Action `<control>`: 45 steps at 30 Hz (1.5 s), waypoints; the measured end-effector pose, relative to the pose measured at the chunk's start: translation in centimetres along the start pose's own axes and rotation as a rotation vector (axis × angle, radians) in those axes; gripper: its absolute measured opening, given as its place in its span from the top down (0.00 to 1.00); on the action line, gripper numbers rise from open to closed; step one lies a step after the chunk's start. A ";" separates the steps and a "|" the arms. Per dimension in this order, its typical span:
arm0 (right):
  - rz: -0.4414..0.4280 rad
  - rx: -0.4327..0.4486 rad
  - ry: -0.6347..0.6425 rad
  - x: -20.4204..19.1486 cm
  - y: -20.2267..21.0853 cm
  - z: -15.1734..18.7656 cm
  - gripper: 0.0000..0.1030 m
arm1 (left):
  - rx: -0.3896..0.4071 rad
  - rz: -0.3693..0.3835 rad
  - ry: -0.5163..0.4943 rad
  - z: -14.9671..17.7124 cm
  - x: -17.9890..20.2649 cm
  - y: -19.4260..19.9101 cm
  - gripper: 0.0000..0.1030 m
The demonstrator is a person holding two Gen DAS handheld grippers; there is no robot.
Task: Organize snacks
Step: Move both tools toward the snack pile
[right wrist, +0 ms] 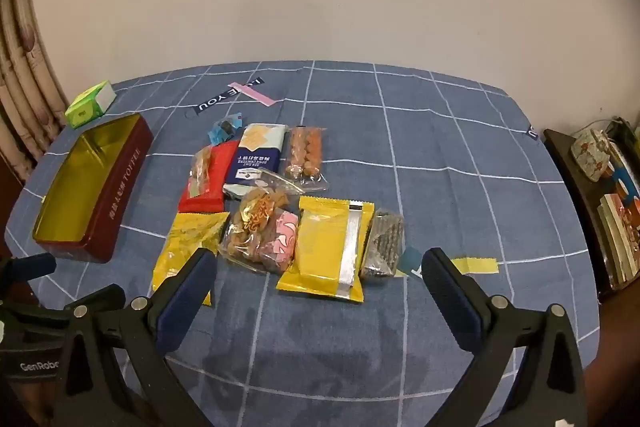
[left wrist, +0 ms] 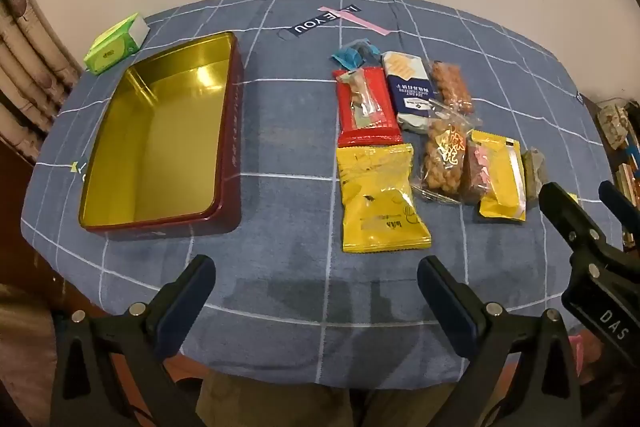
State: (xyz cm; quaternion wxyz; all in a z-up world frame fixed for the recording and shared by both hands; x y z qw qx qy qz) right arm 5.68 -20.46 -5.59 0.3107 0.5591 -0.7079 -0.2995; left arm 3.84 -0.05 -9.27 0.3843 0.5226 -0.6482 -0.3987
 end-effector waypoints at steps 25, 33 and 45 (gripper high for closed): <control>0.005 -0.024 0.025 -0.8 -1.2 1.1 0.01 | -0.032 -0.002 0.009 0.9 -0.8 -1.9 0.00; 0.005 -0.035 0.032 -1.0 -1.5 1.1 0.01 | -0.026 0.013 0.027 0.8 -0.9 -1.9 0.00; -0.004 -0.045 0.055 -1.7 -1.7 1.0 0.01 | -0.042 0.004 0.044 1.0 -1.4 -2.0 0.00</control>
Point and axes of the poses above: each gripper's, at about its wrist camera, not at the fingertips, and y roughly against the way its jaws point, x to its right, z to its underside, the point moved 10 cm from there along -y, roughly the way its jaws point, and after that the axes turned 8 degrees about z, right-handed, at the moved point
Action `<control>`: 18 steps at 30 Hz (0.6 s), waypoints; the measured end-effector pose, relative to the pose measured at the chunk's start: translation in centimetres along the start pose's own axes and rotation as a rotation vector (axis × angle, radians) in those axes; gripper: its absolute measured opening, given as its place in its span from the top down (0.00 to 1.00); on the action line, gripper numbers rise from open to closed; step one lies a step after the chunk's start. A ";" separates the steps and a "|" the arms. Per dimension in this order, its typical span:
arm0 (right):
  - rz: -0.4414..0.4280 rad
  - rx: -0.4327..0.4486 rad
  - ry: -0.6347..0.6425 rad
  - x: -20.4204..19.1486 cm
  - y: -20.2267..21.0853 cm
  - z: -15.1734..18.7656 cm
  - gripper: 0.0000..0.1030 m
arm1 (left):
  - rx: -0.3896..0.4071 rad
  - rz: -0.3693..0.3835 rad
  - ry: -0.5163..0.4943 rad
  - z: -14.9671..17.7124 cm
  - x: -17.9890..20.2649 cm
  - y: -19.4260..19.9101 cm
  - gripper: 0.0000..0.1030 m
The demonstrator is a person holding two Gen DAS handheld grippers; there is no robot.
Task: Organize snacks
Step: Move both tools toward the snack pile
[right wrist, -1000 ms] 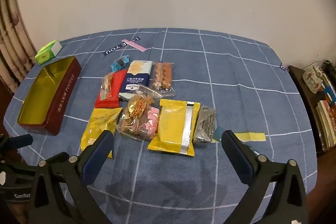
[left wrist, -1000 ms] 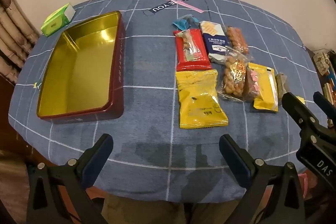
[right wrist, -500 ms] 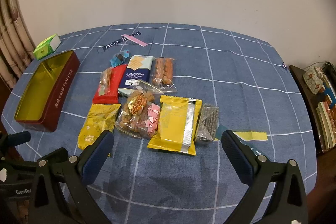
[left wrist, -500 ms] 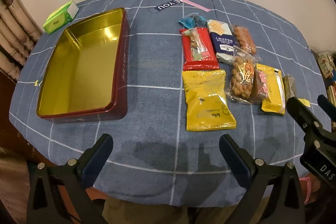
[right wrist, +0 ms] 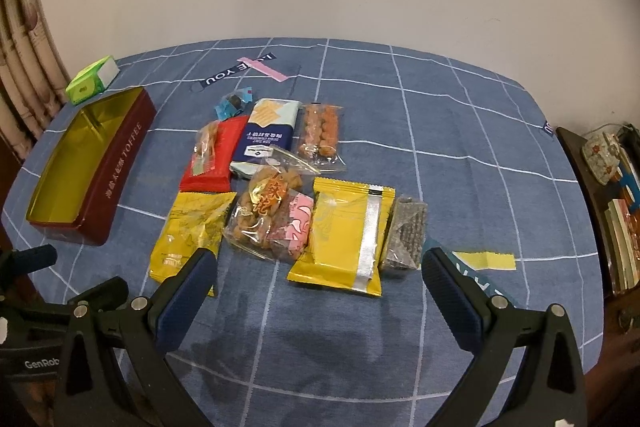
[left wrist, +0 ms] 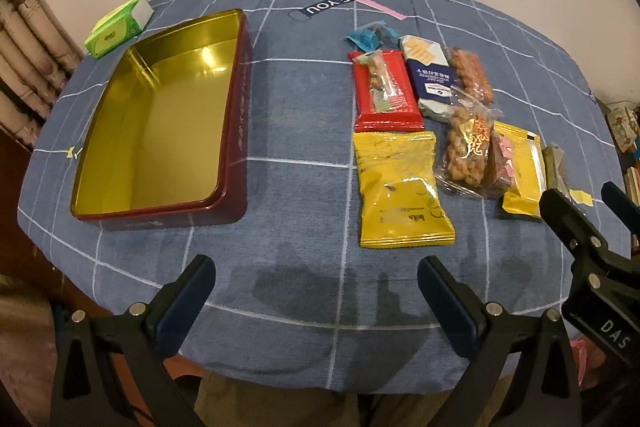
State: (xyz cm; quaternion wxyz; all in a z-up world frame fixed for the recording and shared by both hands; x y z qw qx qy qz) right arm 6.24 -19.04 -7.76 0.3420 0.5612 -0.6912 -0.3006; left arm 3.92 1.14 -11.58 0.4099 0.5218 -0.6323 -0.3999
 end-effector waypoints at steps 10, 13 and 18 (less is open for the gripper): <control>-0.006 -0.004 0.015 -0.6 -0.1 -0.2 0.01 | -0.005 -0.014 0.011 -0.1 -0.4 -0.1 0.00; -0.007 -0.005 0.016 -0.6 -0.1 -0.2 0.01 | -0.009 -0.016 0.012 -0.1 -0.5 -0.1 0.00; -0.003 -0.007 0.022 -0.8 -0.1 -0.2 0.01 | -0.012 -0.020 0.009 -0.1 -0.5 -0.2 0.00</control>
Point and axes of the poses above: each gripper's, at about its wrist camera, not at the fingertips, and y roughly against the way its jaws point, x to its right, z to its underside, the point moved 10 cm from there along -y, roughly the way its jaws point, and after that the axes turned 8 degrees about z, right-handed, at the moved point
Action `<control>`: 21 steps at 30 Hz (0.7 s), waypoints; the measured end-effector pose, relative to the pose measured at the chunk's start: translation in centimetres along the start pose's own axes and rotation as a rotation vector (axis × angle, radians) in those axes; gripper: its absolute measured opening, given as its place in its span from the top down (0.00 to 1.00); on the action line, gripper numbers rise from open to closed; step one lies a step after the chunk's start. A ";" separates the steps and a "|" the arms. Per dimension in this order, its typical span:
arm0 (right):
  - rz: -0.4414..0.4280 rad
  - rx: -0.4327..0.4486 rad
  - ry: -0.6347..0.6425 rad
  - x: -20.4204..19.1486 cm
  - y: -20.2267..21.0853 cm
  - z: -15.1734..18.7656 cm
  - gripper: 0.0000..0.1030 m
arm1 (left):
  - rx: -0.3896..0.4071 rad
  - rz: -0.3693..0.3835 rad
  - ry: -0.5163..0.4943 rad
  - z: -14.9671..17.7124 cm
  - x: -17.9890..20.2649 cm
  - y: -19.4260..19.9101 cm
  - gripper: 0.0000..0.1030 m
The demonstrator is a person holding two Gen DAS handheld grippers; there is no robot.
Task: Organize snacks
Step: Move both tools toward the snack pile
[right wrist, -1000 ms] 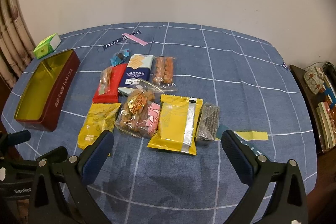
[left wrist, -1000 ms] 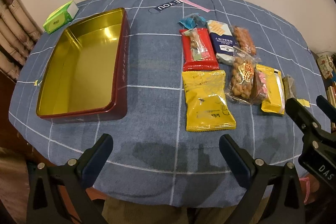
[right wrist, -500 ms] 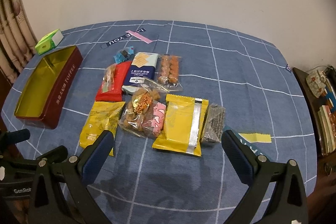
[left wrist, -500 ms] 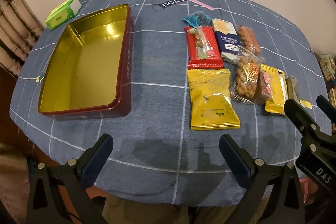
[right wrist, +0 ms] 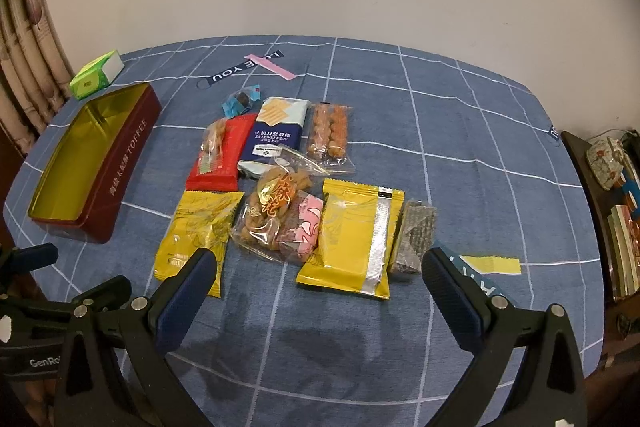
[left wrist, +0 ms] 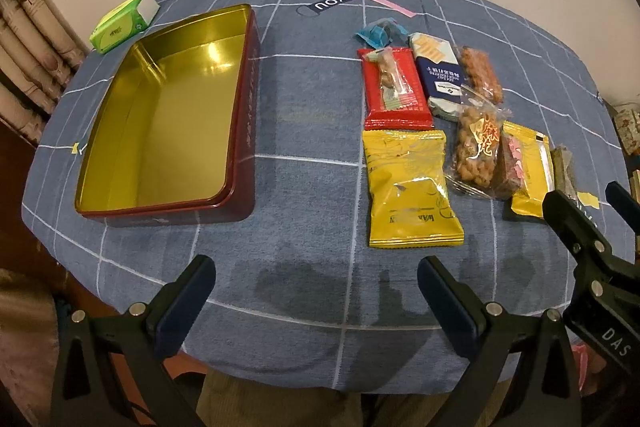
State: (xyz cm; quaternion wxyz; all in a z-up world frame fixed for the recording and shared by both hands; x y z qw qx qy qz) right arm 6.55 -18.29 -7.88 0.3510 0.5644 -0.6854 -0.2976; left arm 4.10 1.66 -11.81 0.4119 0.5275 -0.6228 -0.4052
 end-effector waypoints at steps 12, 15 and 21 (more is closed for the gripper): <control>-0.005 -0.016 0.003 -0.2 -0.4 0.3 0.01 | -0.013 -0.004 0.002 0.3 -0.1 -0.4 0.00; -0.006 -0.020 0.004 -0.2 -0.6 0.3 0.01 | -0.016 -0.005 0.005 0.3 -0.1 -0.5 0.00; -0.005 -0.028 0.008 -0.2 -0.8 0.6 0.01 | -0.024 -0.005 0.010 0.4 -0.2 -0.7 0.00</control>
Point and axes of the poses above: each gripper's, at about its wrist camera, not at the fingertips, and y roughly against the way its jaws point, x to its right, z to its underside, the point moved 10 cm from there along -y, roughly the way its jaws point, and after that the axes turned 8 degrees about z, right-handed, at the moved point
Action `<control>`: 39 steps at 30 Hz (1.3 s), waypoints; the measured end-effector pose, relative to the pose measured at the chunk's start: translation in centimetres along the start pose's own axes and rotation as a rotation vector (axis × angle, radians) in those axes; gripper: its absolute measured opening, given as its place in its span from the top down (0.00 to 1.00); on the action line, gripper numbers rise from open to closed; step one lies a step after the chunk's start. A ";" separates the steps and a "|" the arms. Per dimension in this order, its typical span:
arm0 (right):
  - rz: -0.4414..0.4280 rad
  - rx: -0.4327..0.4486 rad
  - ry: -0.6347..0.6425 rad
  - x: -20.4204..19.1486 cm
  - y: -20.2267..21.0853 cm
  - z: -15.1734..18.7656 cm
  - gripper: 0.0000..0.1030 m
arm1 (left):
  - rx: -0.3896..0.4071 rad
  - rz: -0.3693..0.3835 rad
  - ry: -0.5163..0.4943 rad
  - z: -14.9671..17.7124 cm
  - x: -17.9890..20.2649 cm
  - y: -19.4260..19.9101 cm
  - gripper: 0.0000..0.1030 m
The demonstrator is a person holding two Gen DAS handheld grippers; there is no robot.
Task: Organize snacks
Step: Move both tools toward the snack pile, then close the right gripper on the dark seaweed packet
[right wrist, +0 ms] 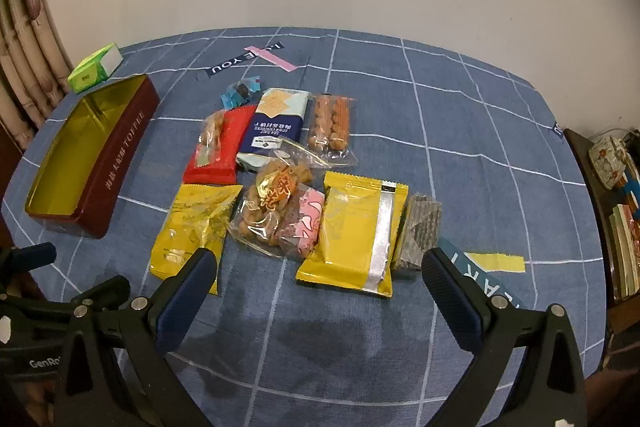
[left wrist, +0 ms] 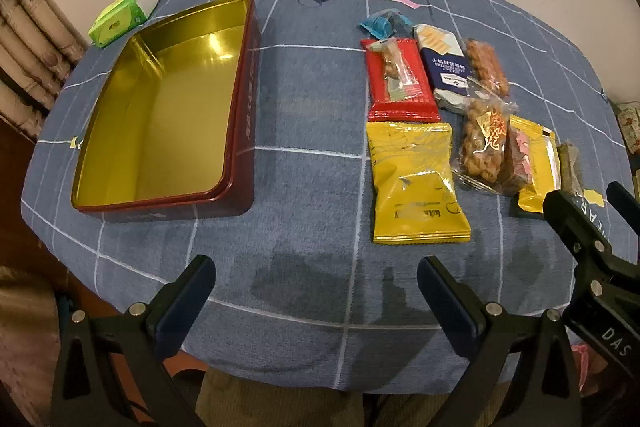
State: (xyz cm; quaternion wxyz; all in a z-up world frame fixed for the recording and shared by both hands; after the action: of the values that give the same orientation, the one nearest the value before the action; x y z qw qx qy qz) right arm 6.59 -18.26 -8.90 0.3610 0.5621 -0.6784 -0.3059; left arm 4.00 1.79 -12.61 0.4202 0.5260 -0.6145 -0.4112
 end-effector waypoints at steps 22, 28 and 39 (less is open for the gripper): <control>0.017 -0.062 0.008 2.0 -2.4 0.7 0.13 | -0.033 -0.002 0.002 0.2 0.0 -1.3 0.00; 0.002 -0.117 -0.035 3.3 -4.3 0.9 0.23 | -0.036 0.002 0.011 0.0 0.0 -1.8 0.00; 0.048 -0.103 0.015 3.7 -5.7 0.1 0.22 | -0.064 0.009 0.004 -0.6 0.5 -3.3 0.00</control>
State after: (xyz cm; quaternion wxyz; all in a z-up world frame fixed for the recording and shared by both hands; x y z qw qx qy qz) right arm 9.20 -22.89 -13.14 0.4018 0.5288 -0.6722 -0.3273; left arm 5.50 0.93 -15.47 0.4398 0.5102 -0.6028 -0.4276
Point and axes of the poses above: each gripper's, at about its wrist camera, not at the fingertips, and y roughly against the way its jaws point, x to its right, z to its underside, the point moved 10 cm from there along -y, roughly the way its jaws point, and after that the axes turned 8 degrees about z, right-handed, at the moved point
